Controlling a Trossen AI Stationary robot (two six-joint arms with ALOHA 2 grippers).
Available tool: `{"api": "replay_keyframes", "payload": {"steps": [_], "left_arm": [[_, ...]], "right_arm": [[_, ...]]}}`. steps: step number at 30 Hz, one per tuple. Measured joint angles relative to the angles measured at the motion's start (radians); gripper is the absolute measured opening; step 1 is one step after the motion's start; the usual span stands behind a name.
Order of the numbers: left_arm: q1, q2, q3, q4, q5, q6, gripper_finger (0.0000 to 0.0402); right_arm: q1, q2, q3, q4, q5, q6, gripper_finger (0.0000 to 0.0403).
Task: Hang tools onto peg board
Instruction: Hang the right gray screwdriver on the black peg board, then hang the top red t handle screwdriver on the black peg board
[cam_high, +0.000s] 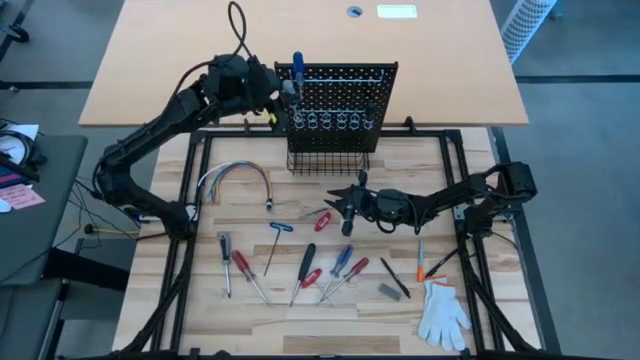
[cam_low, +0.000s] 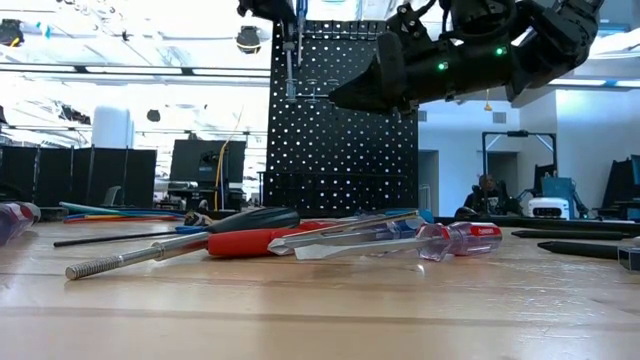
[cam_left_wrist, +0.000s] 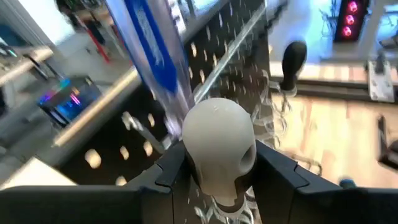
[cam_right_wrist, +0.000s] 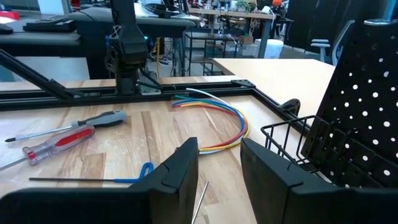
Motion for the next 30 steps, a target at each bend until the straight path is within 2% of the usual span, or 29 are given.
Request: {"api": "replay_keyframes", "payload": {"steps": [10,12,16,19,25,30], "left_arm": [[0.017,0.06,0.0,-0.001,0.014,-0.014,0.0125],[0.017,0.061,-0.001,-0.002,0.011,-0.012,0.0149],[0.012,0.057,-0.001,0.005,0.011,-0.013,0.0234],[0.012,0.054,-0.001,0.004,0.009,-0.017,0.0271],[0.01,0.034,-0.001,-0.001,0.009,-0.014,0.0283],[0.008,-0.03,-0.001,-0.027,0.001,-0.013,0.0284]], "right_arm": [[0.0,0.0,0.0,-0.001,0.0,0.0,0.0128],[0.0,0.0,0.0,-0.003,0.0,0.0,0.0128],[0.0,0.0,0.0,-0.004,0.0,0.0,0.0128],[0.0,0.0,0.0,-0.004,-0.001,0.001,0.0128],[0.0,0.0,0.0,-0.005,-0.001,0.001,0.0128],[0.0,0.0,0.0,-0.017,-0.001,0.001,0.0128]]}}
